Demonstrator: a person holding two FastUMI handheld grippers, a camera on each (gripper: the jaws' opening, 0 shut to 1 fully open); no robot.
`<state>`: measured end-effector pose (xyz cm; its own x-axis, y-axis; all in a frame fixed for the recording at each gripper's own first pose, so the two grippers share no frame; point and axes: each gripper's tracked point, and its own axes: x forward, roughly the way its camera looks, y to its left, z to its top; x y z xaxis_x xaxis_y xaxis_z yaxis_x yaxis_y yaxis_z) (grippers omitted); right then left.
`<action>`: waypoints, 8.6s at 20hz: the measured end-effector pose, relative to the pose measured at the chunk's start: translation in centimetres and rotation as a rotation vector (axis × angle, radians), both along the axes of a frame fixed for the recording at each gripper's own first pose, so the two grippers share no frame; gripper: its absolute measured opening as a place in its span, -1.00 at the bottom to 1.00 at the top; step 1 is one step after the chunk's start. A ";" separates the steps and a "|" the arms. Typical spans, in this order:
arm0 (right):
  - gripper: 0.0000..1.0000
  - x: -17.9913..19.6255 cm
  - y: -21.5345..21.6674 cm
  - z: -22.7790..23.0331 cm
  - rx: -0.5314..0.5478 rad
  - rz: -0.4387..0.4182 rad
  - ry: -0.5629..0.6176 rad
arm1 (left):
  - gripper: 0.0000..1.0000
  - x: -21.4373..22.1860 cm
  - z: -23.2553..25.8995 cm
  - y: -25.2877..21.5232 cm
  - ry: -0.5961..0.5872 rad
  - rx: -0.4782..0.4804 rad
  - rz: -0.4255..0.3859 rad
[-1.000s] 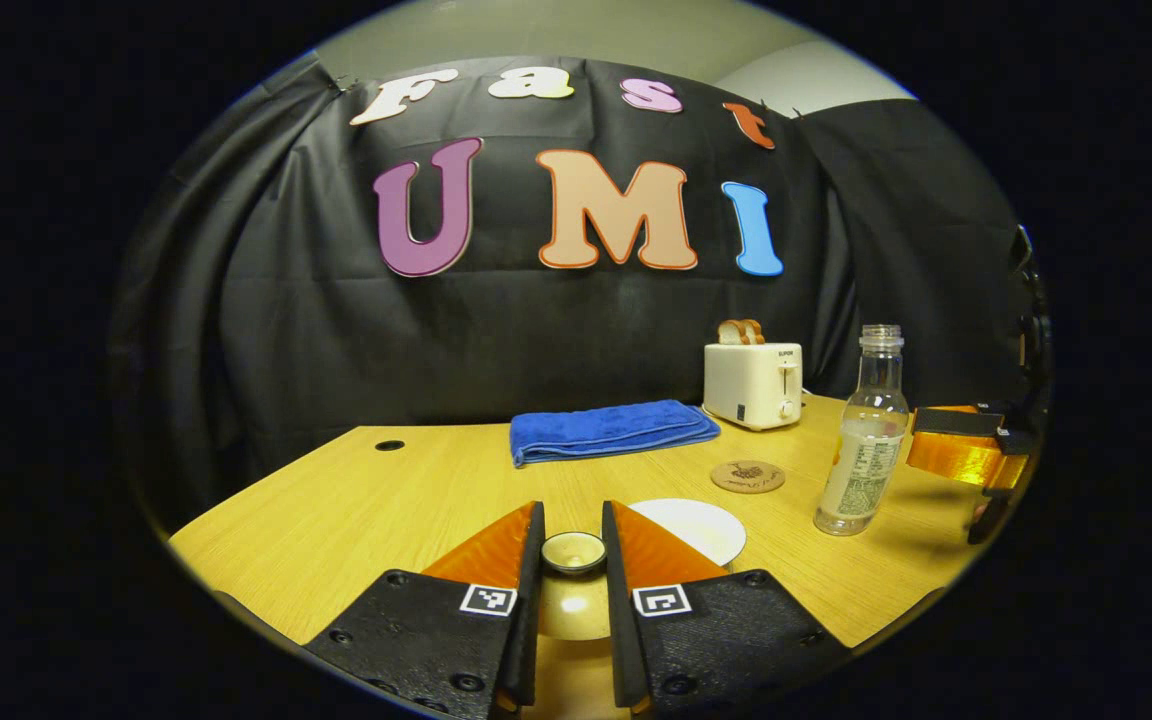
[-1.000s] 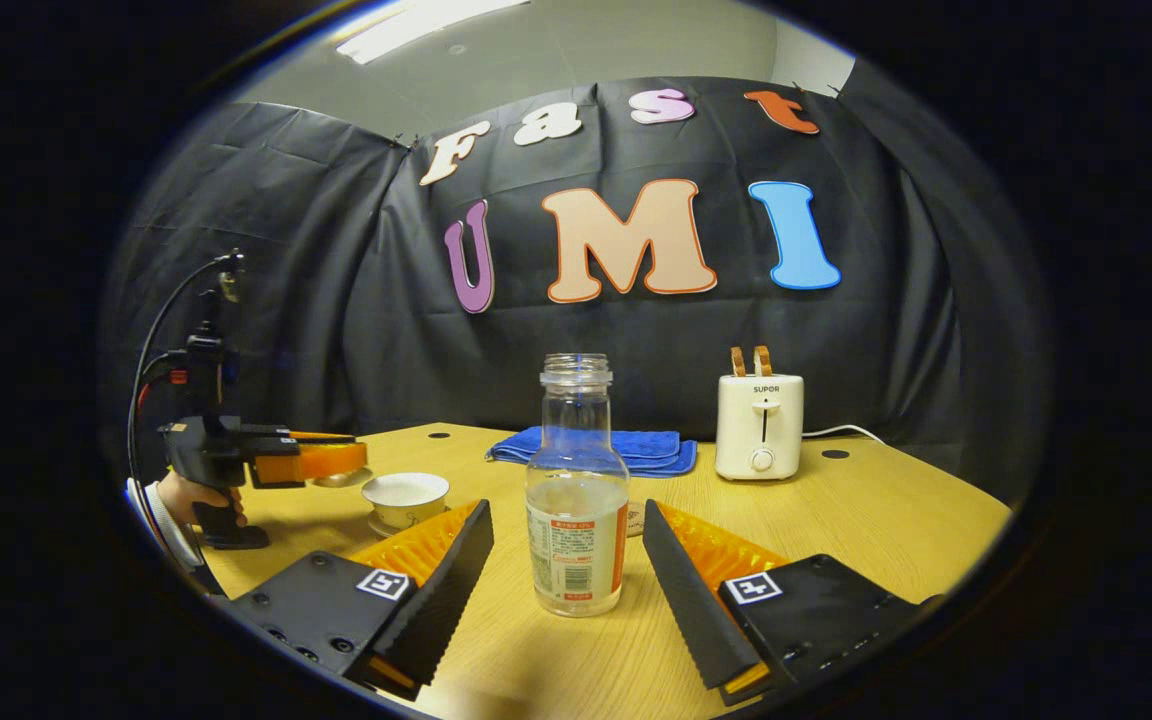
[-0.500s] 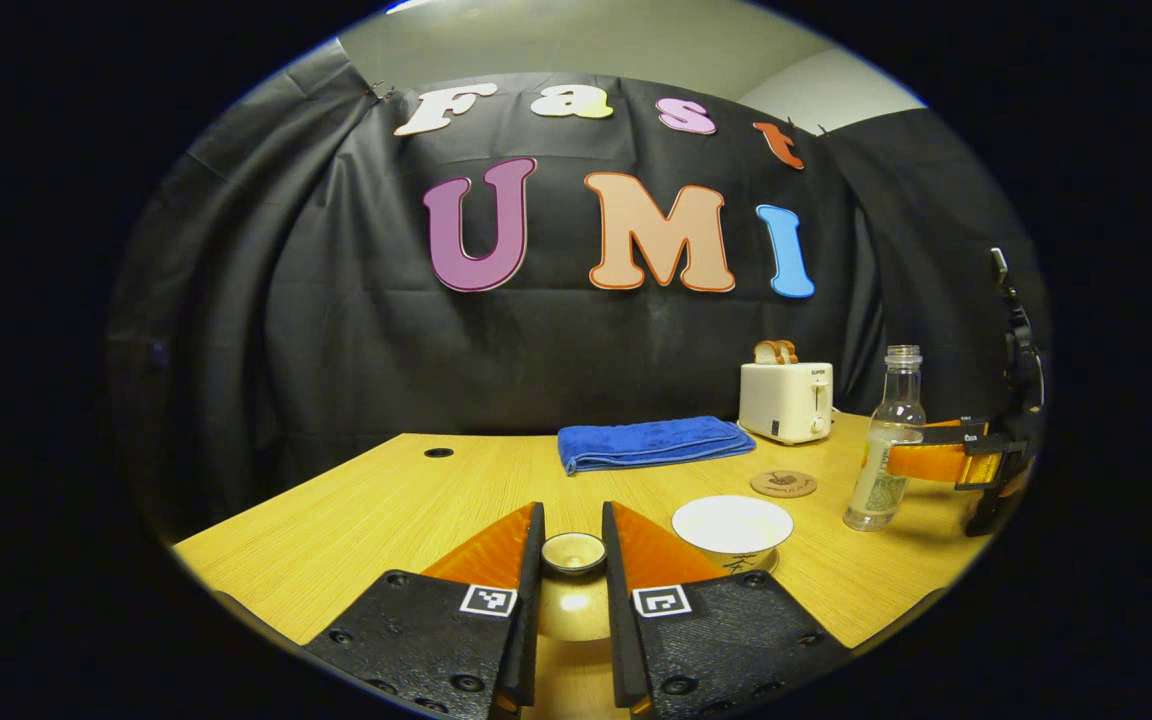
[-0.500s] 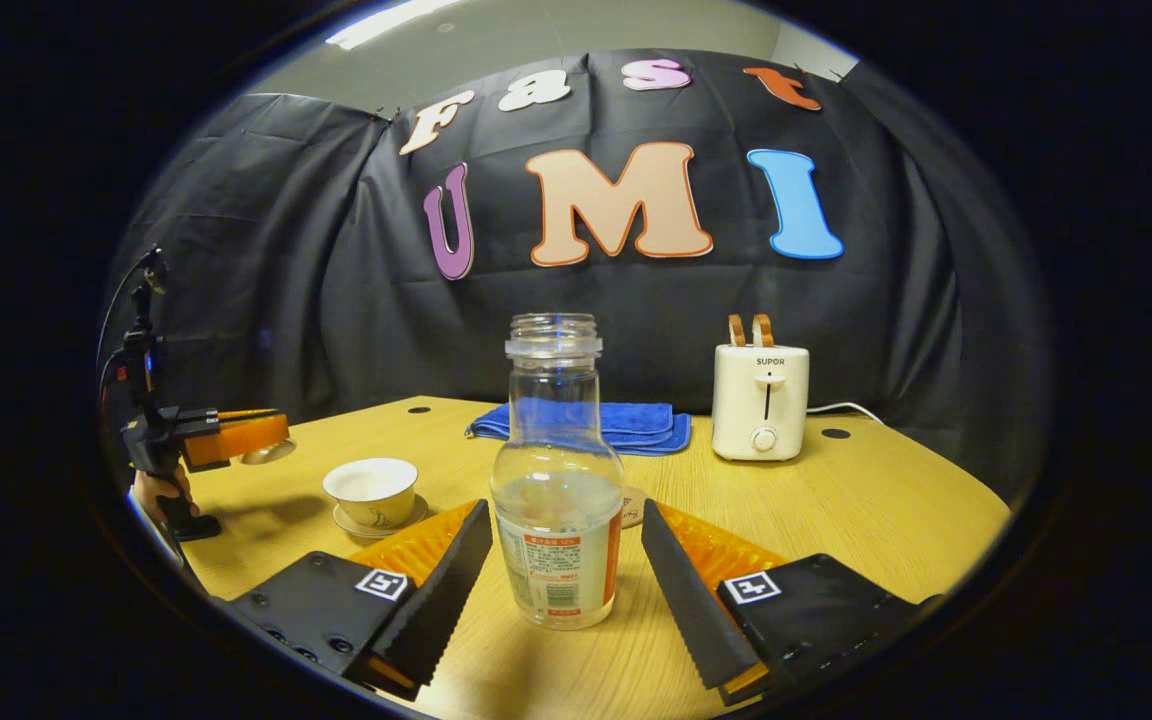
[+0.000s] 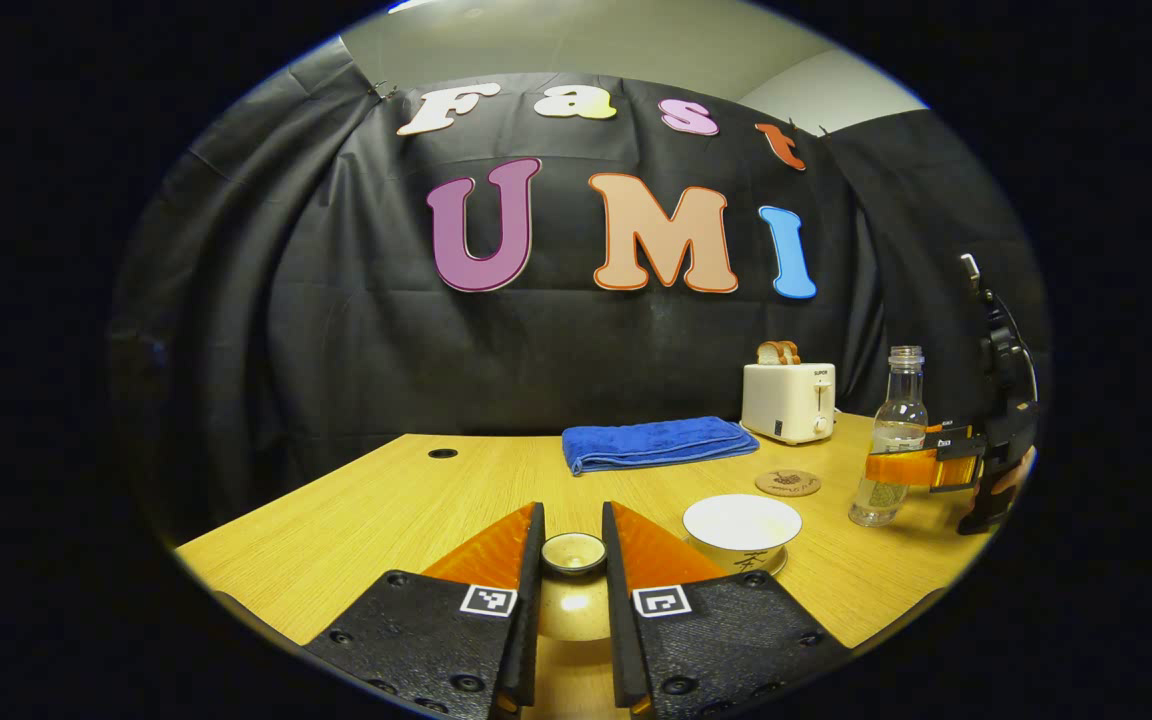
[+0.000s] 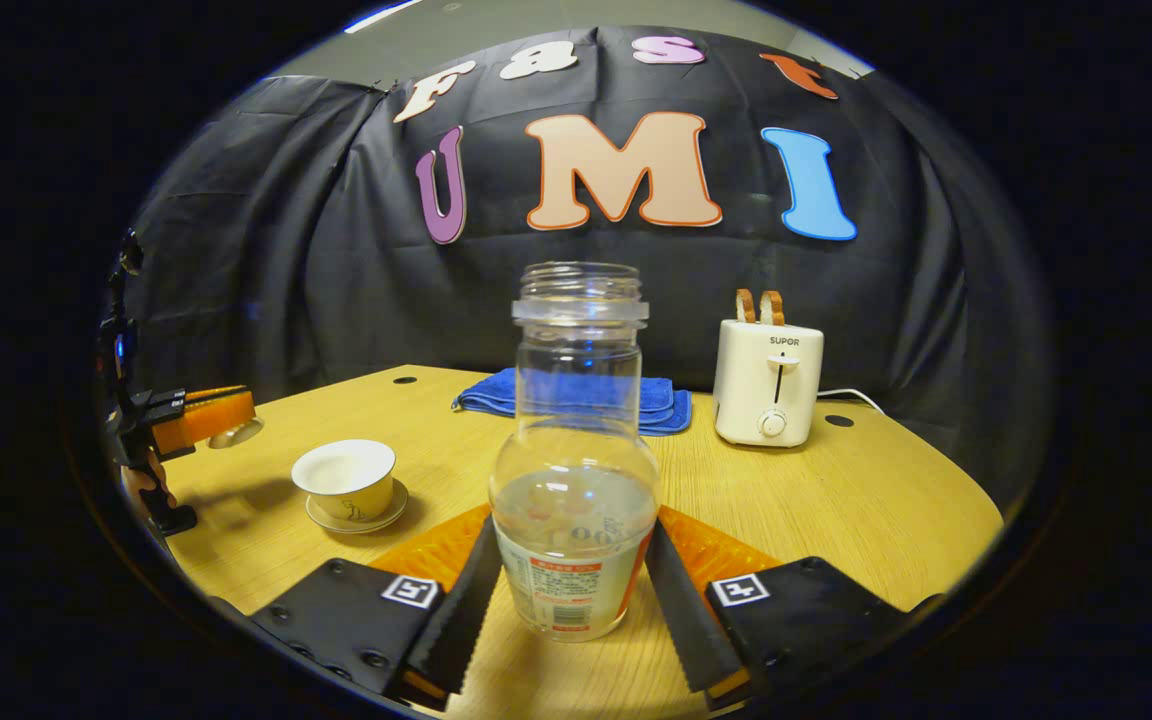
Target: Open the teacup lid with one hand, grasp the water bottle and pour water into the teacup with the other hand; after pouring, place the water bottle on the coaster and then close the teacup lid.
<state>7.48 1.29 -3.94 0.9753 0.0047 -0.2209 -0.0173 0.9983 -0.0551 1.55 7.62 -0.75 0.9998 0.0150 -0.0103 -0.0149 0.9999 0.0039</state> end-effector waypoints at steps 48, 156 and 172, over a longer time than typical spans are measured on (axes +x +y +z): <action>0.56 3.8 4.1 0.1 -1.456 0.160 0.089 | -0.45 -0.6 -0.2 4.0 -0.004 -0.002 0.102; 0.55 13.3 -1.7 -0.2 -0.083 -0.103 0.031 | -0.45 -0.5 -0.4 3.7 -0.008 -0.003 0.080; 0.59 14.1 -3.2 -1.7 0.011 -0.119 0.062 | -0.45 -0.4 -0.5 3.7 -0.007 -0.003 0.084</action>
